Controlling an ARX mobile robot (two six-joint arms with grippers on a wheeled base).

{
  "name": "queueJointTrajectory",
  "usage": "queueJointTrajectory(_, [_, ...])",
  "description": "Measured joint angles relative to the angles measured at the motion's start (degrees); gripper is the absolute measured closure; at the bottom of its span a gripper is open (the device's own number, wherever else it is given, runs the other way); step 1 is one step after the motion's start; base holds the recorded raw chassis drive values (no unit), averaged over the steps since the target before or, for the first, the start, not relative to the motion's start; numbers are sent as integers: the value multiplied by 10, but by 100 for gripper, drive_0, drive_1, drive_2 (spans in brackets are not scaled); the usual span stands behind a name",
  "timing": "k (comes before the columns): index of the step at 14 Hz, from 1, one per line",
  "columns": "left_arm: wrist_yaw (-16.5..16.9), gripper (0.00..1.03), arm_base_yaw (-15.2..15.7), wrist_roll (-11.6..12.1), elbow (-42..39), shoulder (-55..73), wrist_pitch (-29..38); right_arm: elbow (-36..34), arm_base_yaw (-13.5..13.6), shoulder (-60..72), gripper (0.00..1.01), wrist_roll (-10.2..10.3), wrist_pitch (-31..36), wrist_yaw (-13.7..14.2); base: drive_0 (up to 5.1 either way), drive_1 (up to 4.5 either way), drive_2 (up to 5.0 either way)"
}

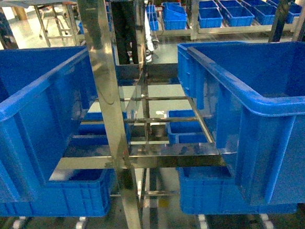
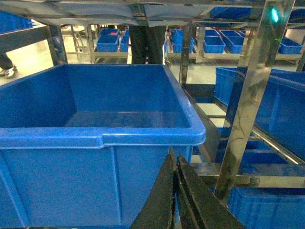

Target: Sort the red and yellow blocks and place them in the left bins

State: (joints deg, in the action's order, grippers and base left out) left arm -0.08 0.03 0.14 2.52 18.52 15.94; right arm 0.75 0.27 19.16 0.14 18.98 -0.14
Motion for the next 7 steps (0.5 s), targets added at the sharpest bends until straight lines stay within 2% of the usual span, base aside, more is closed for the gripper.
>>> queueJointTrajectory(7, [0, 101, 0, 0, -17, -76, -50, 0, 0, -85, 99, 0, -83, 0, 0, 0, 0])
